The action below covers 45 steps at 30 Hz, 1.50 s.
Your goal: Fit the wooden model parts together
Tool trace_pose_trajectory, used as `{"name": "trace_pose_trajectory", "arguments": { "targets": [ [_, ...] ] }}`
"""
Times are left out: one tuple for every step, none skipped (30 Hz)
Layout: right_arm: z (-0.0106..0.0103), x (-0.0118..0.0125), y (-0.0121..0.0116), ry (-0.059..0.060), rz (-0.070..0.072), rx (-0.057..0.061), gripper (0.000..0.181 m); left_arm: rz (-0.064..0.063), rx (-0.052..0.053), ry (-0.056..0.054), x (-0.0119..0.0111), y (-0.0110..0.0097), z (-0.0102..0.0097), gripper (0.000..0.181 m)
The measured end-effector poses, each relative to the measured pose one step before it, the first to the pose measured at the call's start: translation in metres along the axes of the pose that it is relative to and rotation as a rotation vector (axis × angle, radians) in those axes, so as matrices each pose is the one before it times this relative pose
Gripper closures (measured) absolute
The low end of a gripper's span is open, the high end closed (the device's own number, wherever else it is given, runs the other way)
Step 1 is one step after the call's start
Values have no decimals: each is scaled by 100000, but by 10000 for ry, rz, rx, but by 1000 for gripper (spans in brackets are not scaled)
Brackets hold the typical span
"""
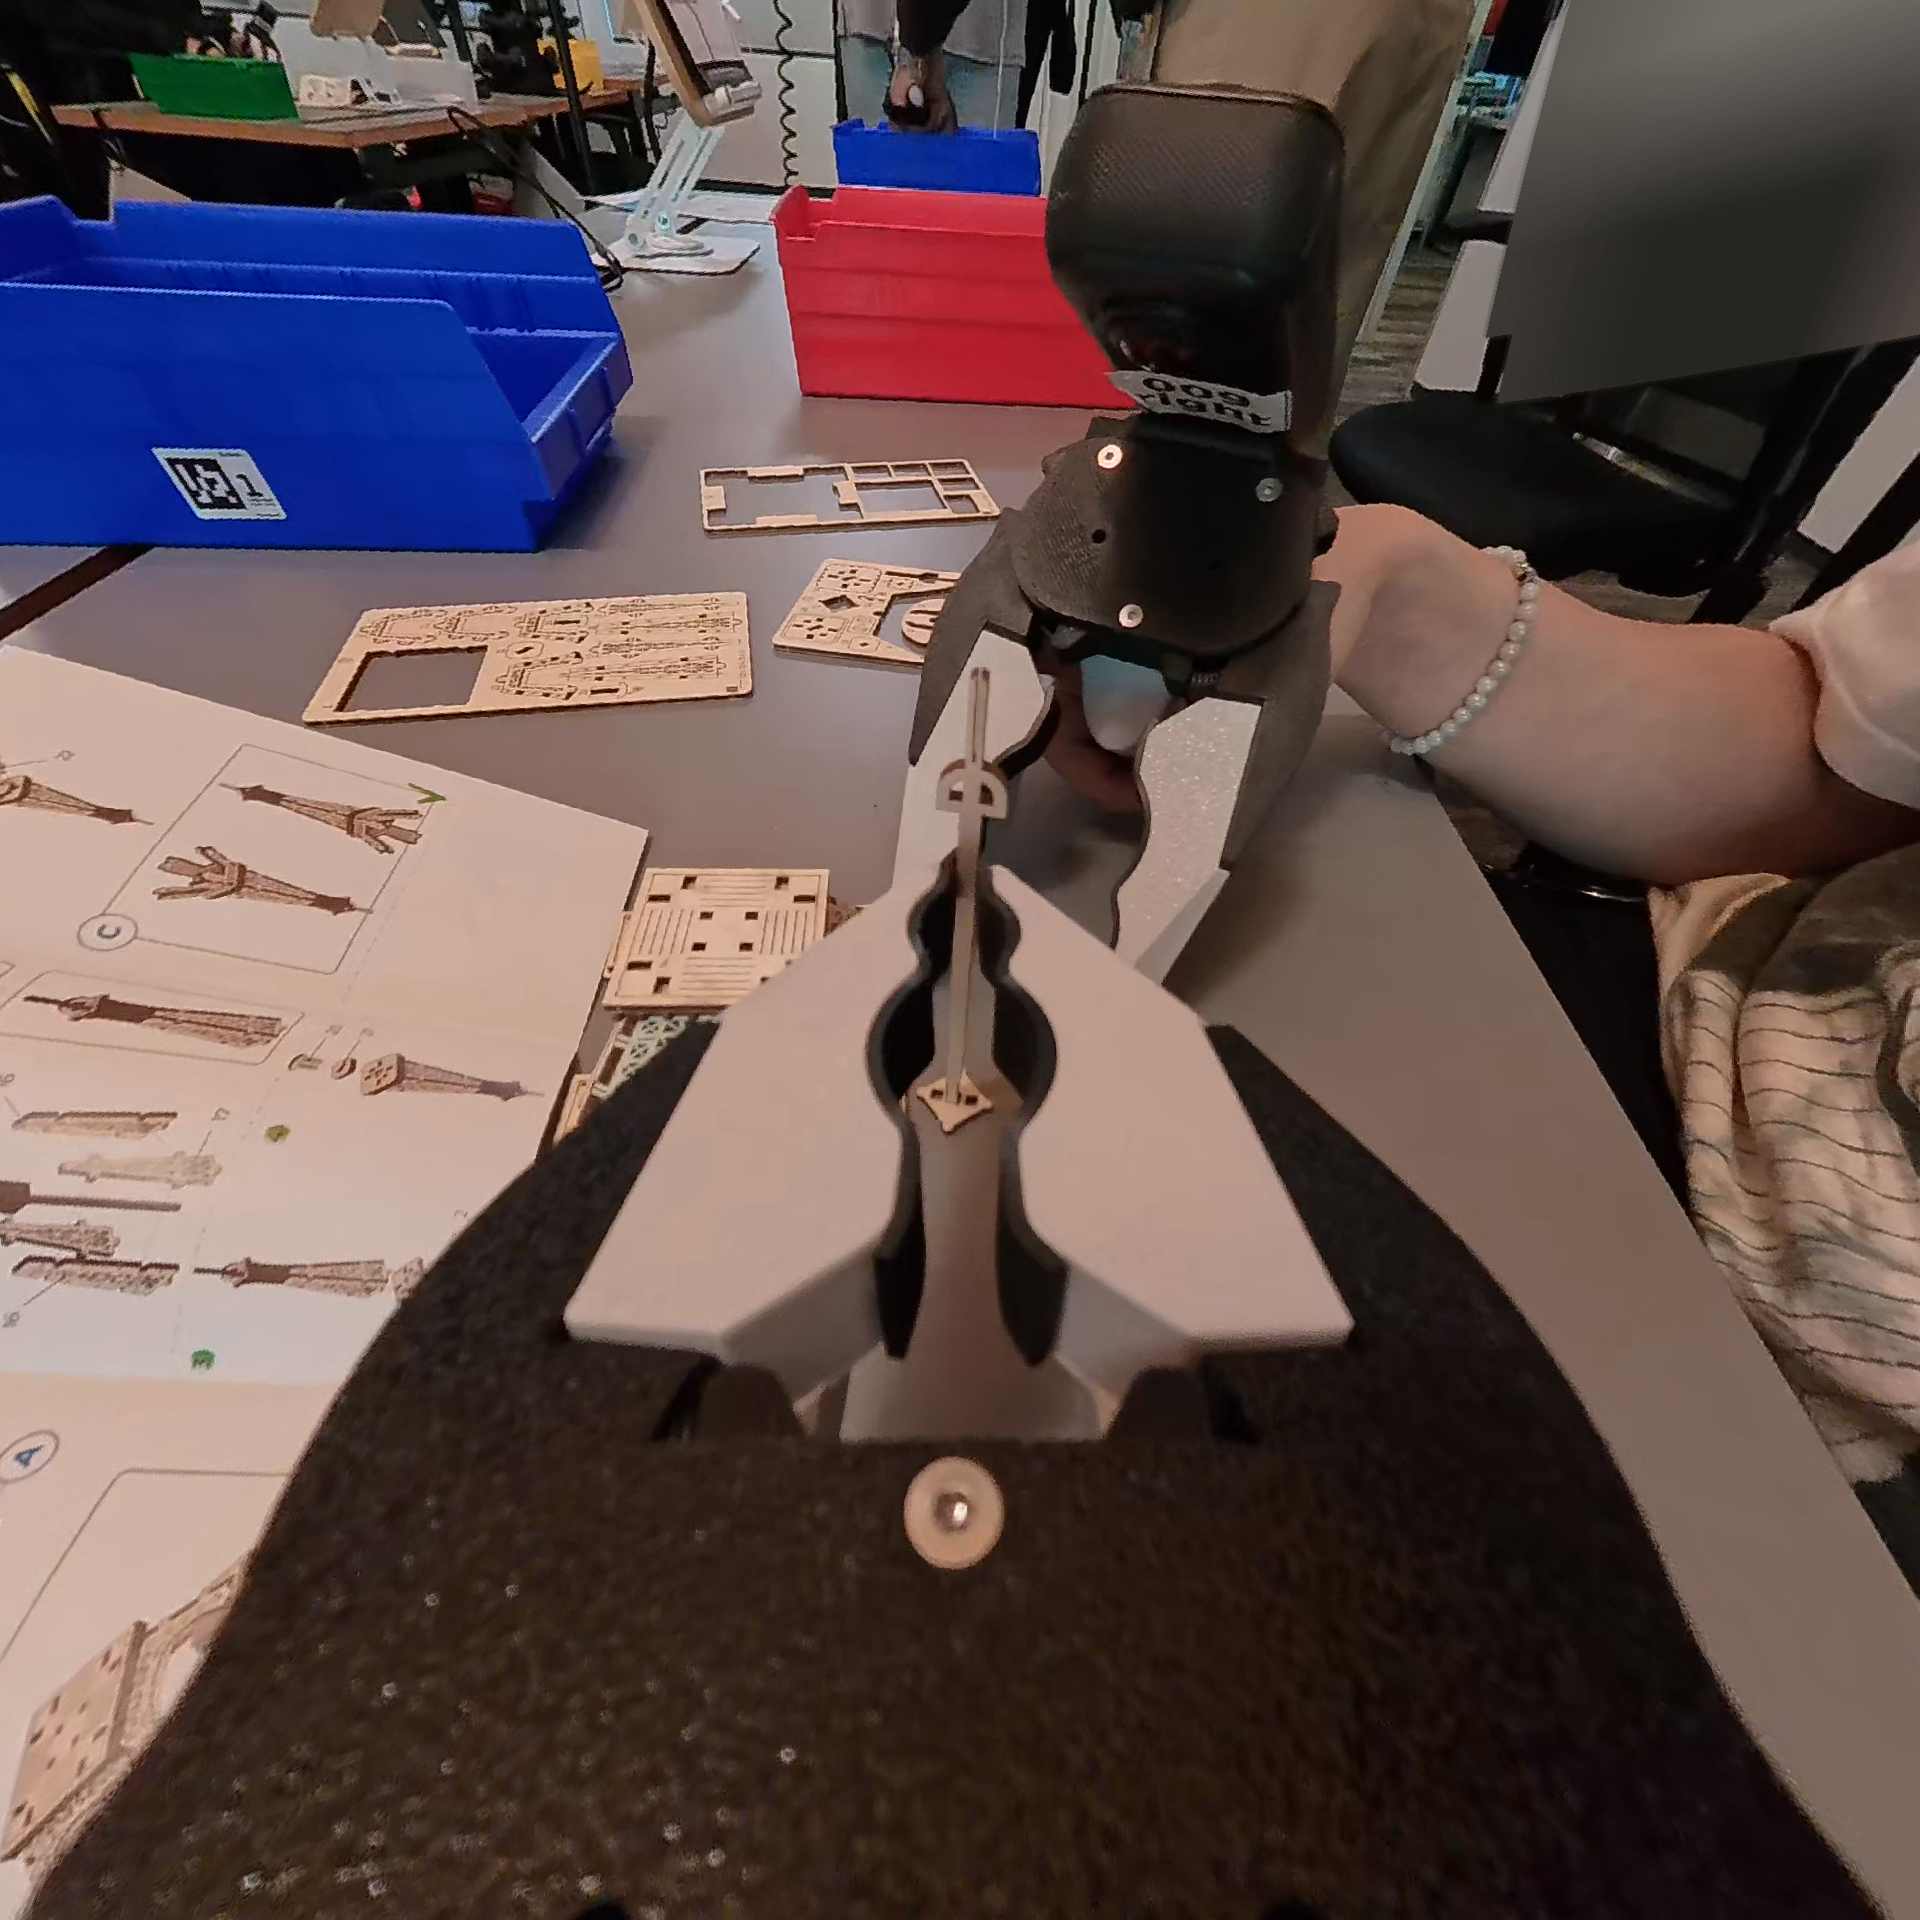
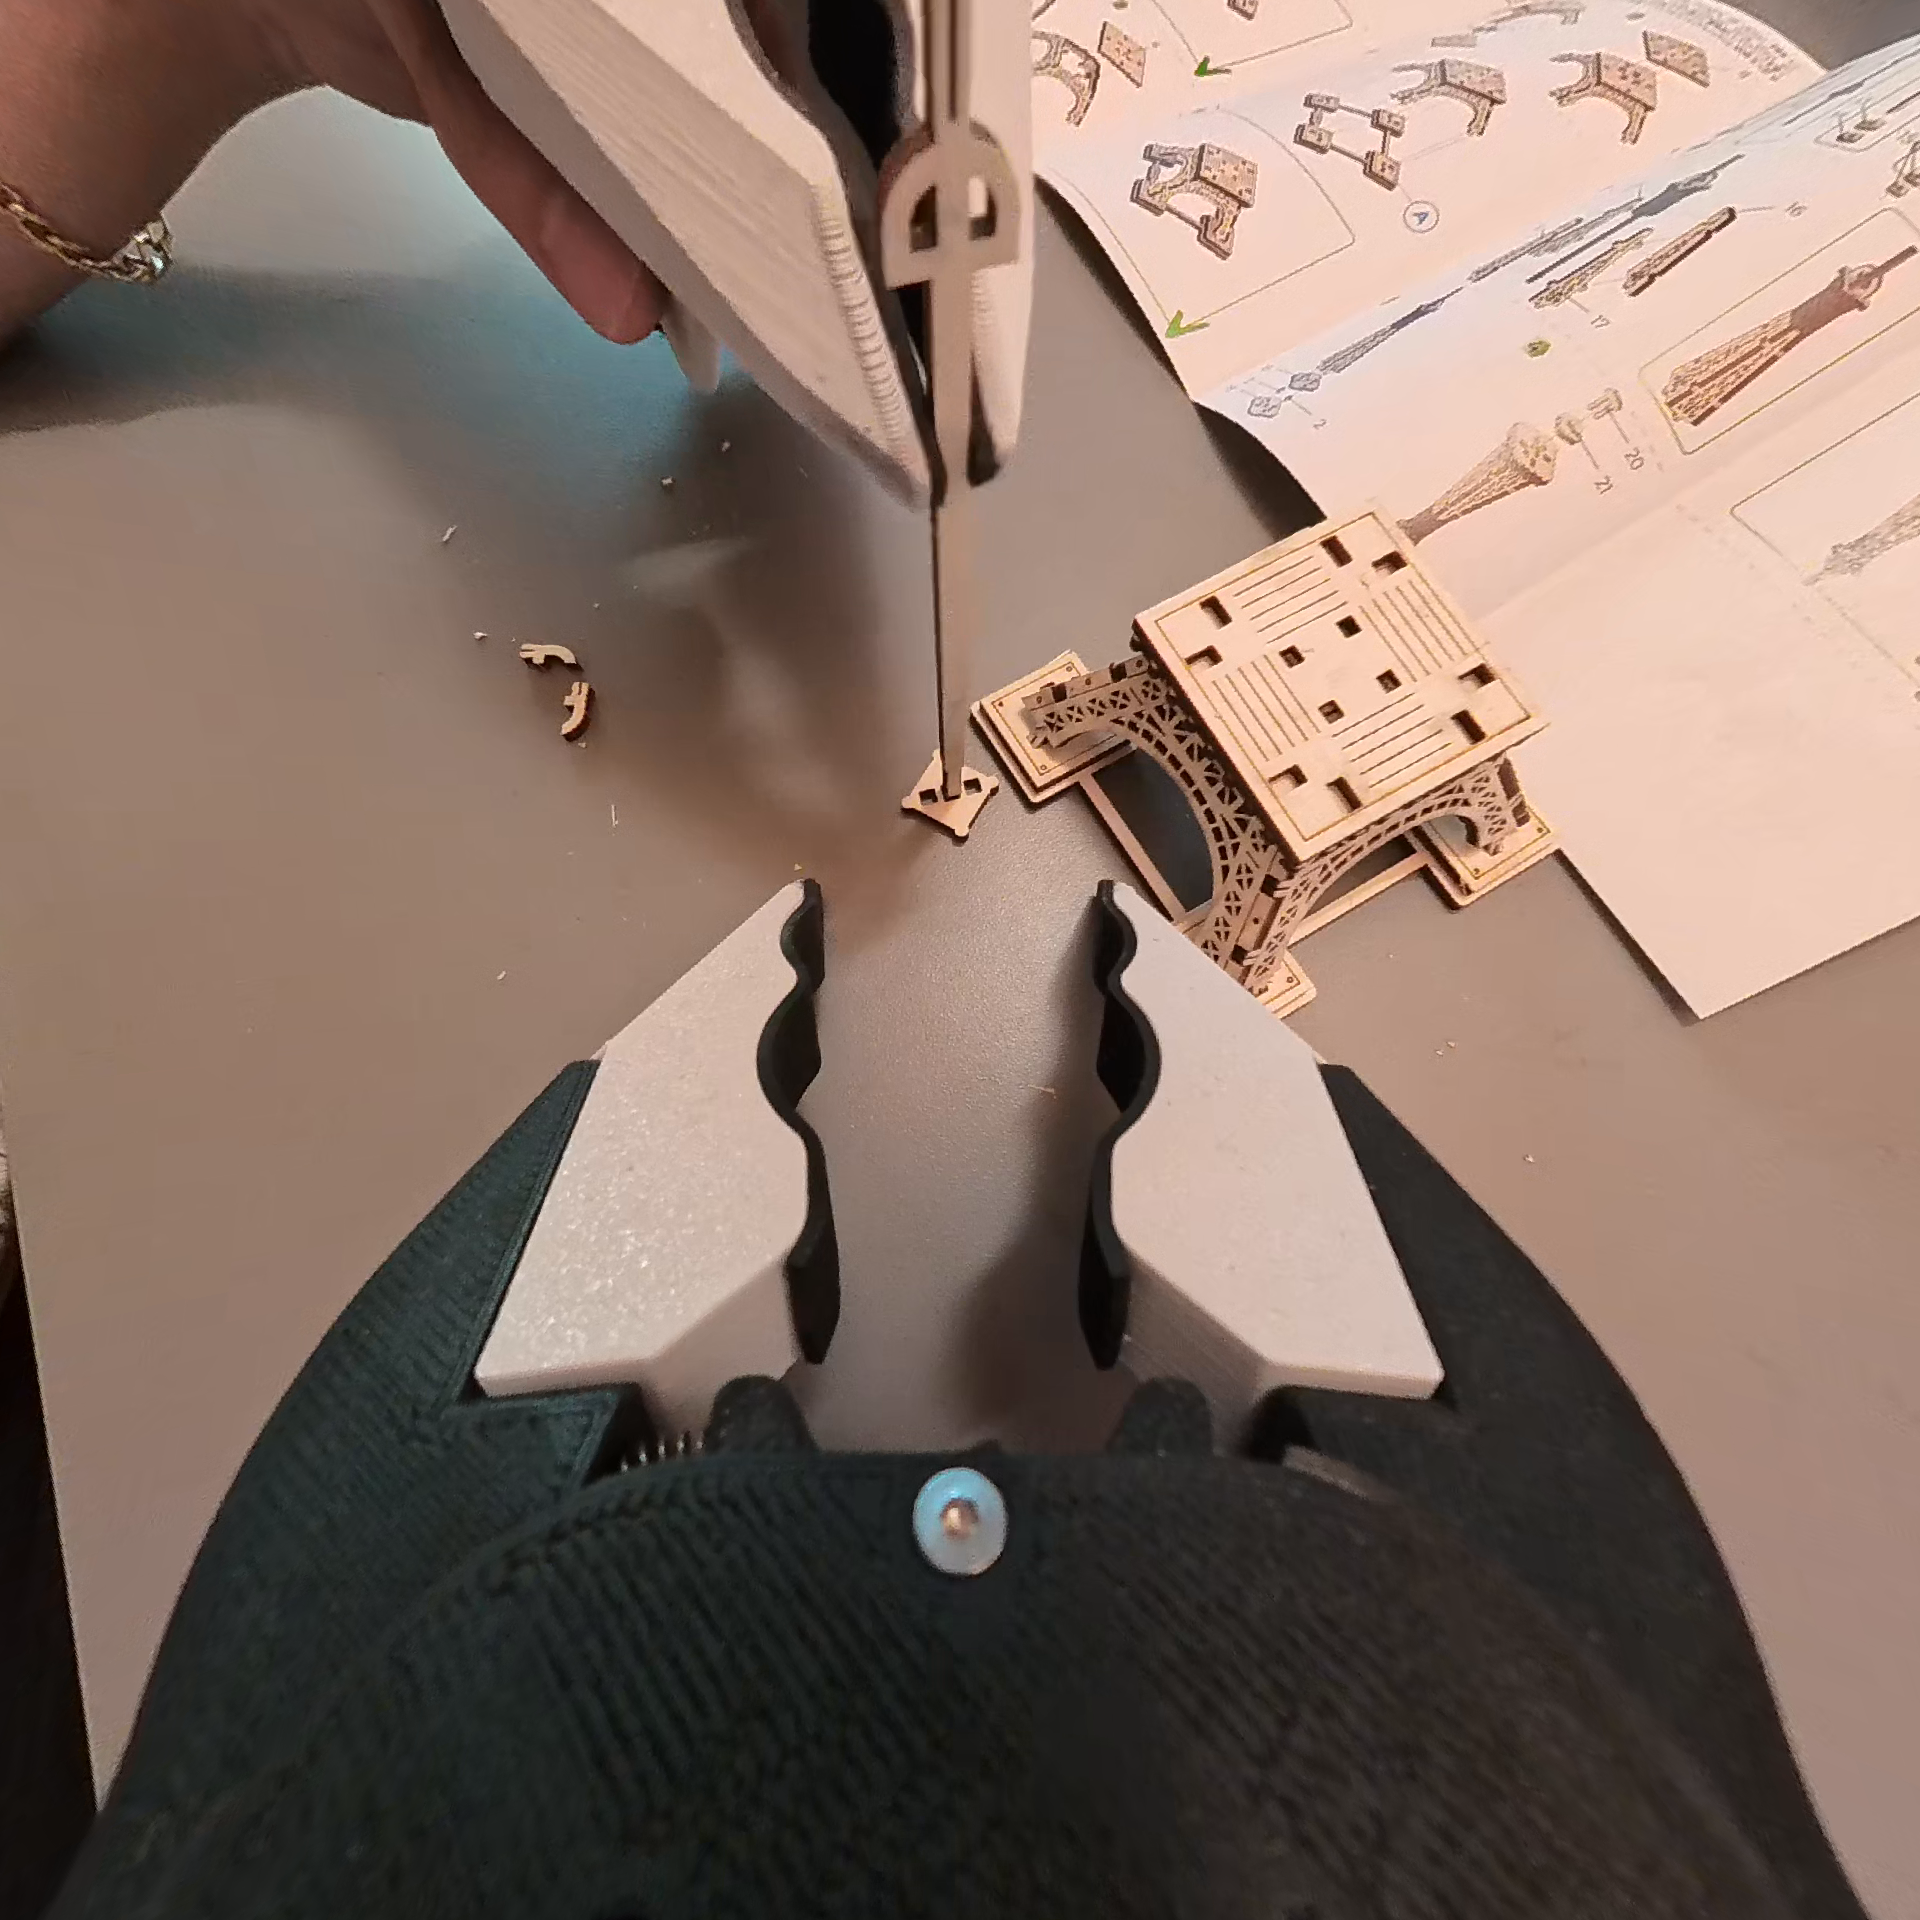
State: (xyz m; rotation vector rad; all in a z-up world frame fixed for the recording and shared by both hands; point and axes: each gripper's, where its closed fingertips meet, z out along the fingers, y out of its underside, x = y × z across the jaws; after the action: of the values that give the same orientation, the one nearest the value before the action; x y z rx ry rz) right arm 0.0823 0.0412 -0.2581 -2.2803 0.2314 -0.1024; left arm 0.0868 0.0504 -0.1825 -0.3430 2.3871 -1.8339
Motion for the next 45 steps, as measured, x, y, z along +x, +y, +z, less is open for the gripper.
{"name": "trace_pose_trajectory", "arguments": {
  "targets": [
    [-6, 2, 4, -3, 8, 0, 131, -8, 9, 100, 105, 34, -57, 180],
    [4, 39, -5, 22, 15, 2, 132, 15, 16, 81, 100, 21, -73, 180],
    [2, 9, -2, 2, 6, 1, 132, 38, 5, 27, 19, 28, -85, 180],
    [-1, 1, 1, 0, -1, -1, 132, 14, 6, -21, -60, 23, -78, 180],
    [0, -1, 0, 0, 1, 0, 132, -17, 15, -35, -87, 27, -60, 180],
    [0, 0, 1, 0, 0, 0, 132, 8, 16, 29, 13, 9, -29, 180],
    [0, -1, 0, 0, 0, 0, 132, 13, 0, 44, 81, 4, -7, 180],
    [0, -5, 1, -2, 3, 0, 132, 56, -16, -17, 12, -8, 38, 180],
    [-4, 7, 3, -5, 11, 0, 132, 129, -28, 14, 96, 9, 81, 180],
    [-7, 36, -9, 7, 20, 2, 132, 108, -134, 144, 276, 209, 150, 180],
    [10, 29, 4, 13, 14, 1, 132, -22, 32, 18, 59, -3, 135, 180],
    [-1, -2, 1, 3, -5, 0, 132, -51, 16, -78, -113, -34, 122, 180],
    [-1, -3, 1, 3, -4, 1, 132, 1, 4, 18, 37, -11, 62, 180],
    [0, -5, 1, -2, 4, -1, 133, -11, 20, 14, 1, -2, -5, 180],
    [0, 2, 0, 1, -1, 0, 133, -75, 44, -13, -92, 21, -57, 180],
    [-1, 0, 1, 4, -5, 0, 133, -89, 55, 39, -31, 25, -93, 180],
    [-1, -3, 1, 3, -4, 0, 133, -42, 48, -23, -85, 23, -126, 180],
    [0, -2, 0, 0, 2, 0, 133, -5, 34, 9, 2, 39, -110, 180],
    [0, 0, 0, 0, 0, 0, 133, 18, 13, 77, 116, 34, -67, 180],
    [2, 6, -2, -2, 2, 0, 133, 8, -21, -73, -87, 11, -24, 180],
    [-6, 6, 5, -2, 5, 0, 133, 14, -48, -48, -46, -2, 37, 180],
    [2, 14, -2, 7, 8, 1, 133, 16, -62, 47, 111, -7, 88, 180],
    [-4, 25, 2, 8, 12, 1, 133, 11, -81, -75, -51, -29, 135, 180],
    [4, 23, -5, 9, 13, 1, 134, 25, -95, -31, 18, -30, 190, 179],
    [0, 9, 0, 9, 5, 0, 134, 33, -76, 107, 222, -38, 244, 180],
    [0, 9, -1, 4, -4, 0, 134, -29, -47, 31, 68, -31, 257, 179],
    [-7, -1, 6, -1, 2, 0, 134, -85, -30, 84, 127, -22, 216, 179],
    [2, 3, -2, -2, 6, 0, 134, -61, -10, 219, 300, 8, 168, 179],
    [-5, 10, 4, 2, 6, 1, 135, -19, 30, 89, 119, -1, 121, 179],
    [2, 6, -2, 1, 6, 0, 135, -12, 53, -81, -151, -33, 26, 179],
    [-10, 16, -5, 1, 10, 0, 135, 9, 67, 12, -36, -23, -62, 180],
    [-4, 20, 2, 4, 11, 1, 135, -18, 133, 105, 81, -15, -89, 180],
    [5, 14, -6, 1, 11, 2, 136, -131, 207, -29, -161, -75, -141, 180],
    [-4, 4, 1, -1, 9, 3, 136, -160, 42, -13, -151, -5, -194, 180],
    [4, 2, -4, -8, 9, 1, 136, -51, 14, 180, 176, 17, -151, 180],
    [-2, -7, -2, -13, 16, 4, 136, -24, 76, 62, 52, -97, -93, 180],
    [-8, 9, -13, -18, 28, 7, 136, -25, 59, -88, -131, -73, -57, 180],
    [-3, 12, -3, -15, 29, 6, 136, 31, 14, 68, 110, -20, -17, 180],
    [-5, 12, -13, -11, 19, 4, 136, 60, -41, 62, 136, 53, 38, 180],
    [-4, -14, 1, -14, 9, 3, 136, 36, -88, -20, 19, 114, 100, 180],
    [-1, 3, -3, -15, 12, 3, 136, 67, -29, 97, 173, 29, 67, 180],
    [-6, 6, 0, -17, 19, 5, 136, 54, -22, 68, 132, 24, 3, 180],
    [-6, -16, -14, -23, 21, 5, 136, 23, 3, -45, -44, 9, -41, 180],
    [-5, -4, -2, -23, 21, 6, 136, 31, 34, -13, 13, -38, -34, 180],
    [2, 0, -7, -20, 19, 5, 136, 50, 59, 38, 96, -71, -61, 180]
  ]
}}
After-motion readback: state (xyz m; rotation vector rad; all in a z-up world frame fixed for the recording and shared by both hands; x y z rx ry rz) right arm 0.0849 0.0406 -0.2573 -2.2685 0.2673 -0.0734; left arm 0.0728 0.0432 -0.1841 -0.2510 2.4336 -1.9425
